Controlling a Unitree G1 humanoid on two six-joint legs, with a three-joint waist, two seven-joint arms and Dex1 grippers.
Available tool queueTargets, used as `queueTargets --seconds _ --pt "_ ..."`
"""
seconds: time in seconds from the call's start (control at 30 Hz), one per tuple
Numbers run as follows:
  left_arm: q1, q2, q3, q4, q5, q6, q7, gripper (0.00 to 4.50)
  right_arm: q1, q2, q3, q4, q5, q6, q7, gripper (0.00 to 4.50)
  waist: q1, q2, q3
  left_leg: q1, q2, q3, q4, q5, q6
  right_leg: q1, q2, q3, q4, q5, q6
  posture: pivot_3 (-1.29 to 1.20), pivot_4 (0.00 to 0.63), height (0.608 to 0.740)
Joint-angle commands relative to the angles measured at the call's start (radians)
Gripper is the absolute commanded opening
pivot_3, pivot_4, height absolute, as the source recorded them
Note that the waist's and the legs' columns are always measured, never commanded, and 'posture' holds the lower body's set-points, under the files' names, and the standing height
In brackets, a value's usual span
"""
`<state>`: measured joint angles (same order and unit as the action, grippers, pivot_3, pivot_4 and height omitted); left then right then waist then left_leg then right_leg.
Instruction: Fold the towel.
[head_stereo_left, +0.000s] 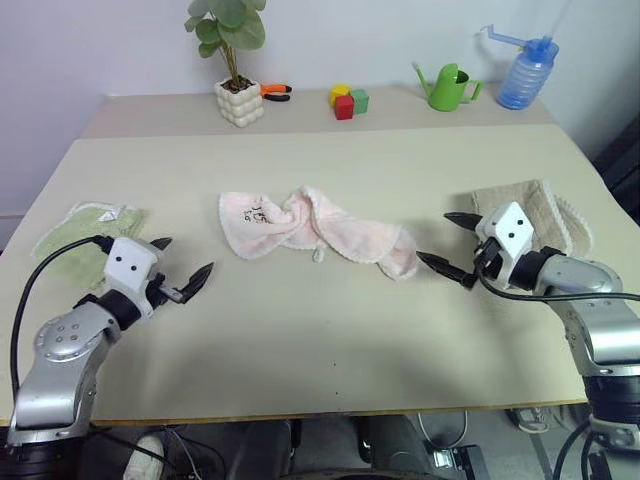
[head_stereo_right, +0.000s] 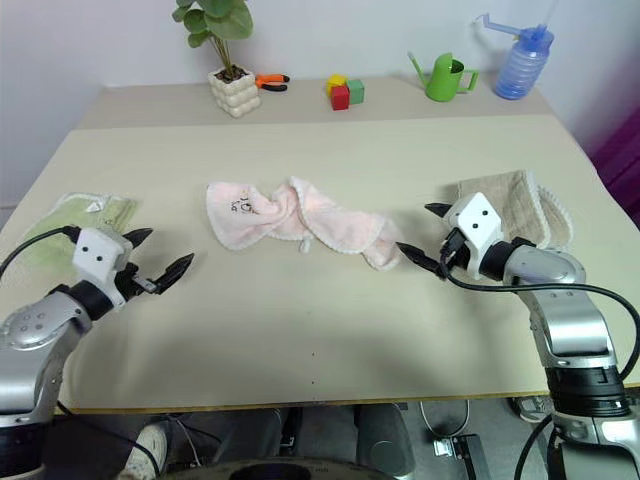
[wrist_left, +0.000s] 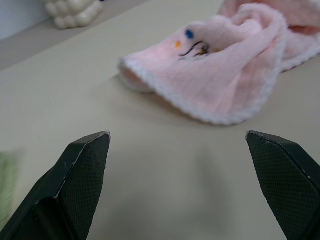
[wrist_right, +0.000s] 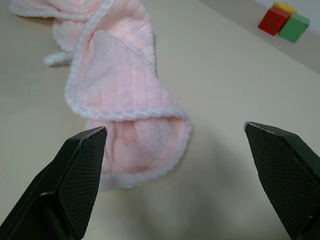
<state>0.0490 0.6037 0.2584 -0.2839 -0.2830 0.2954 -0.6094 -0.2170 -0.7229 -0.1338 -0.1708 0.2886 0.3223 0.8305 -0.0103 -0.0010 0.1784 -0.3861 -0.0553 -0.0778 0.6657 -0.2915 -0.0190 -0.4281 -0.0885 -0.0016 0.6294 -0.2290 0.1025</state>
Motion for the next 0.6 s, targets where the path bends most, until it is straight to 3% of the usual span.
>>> queueTargets --seconds 0.03,0.23,0.4,0.6 --pt "-0.005 0.000 -0.032 -0.019 0.015 -0.031 -0.014 4.46 -0.003 0.012 0.001 -0.053 0.019 0.010 -0.010 4.50 0.000 0.000 0.000 0.000 0.000 0.000 0.000 0.000 0.000 0.000 0.000 0.000 0.000 0.000 0.000 0.00 0.150 0.731" --pt "-0.003 -0.014 -0.096 -0.027 0.034 -0.058 -0.025 4.46 -0.003 0.025 0.029 -0.064 0.012 0.009 -0.012 4.50 0.001 0.000 0.000 0.000 0.000 0.000 0.000 0.000 0.000 0.000 0.000 0.000 0.000 0.000 0.000 0.00 0.150 0.731" --pt "-0.012 -0.012 -0.266 -0.042 0.138 -0.087 -0.055 4.46 -0.013 0.052 0.056 -0.057 0.002 -0.010 -0.022 4.50 0.003 0.000 0.000 0.000 0.000 0.000 0.000 0.000 0.000 0.000 0.000 0.000 0.000 0.000 0.000 0.00 0.150 0.731" --pt "-0.116 -0.088 -0.380 0.020 0.301 -0.080 0.083 4.46 0.002 0.094 0.088 -0.060 -0.014 -0.040 -0.044 4.50 0.006 0.000 0.000 0.000 -0.001 0.000 0.000 0.000 0.000 0.001 0.000 0.000 0.000 0.000 0.000 0.00 0.150 0.731"
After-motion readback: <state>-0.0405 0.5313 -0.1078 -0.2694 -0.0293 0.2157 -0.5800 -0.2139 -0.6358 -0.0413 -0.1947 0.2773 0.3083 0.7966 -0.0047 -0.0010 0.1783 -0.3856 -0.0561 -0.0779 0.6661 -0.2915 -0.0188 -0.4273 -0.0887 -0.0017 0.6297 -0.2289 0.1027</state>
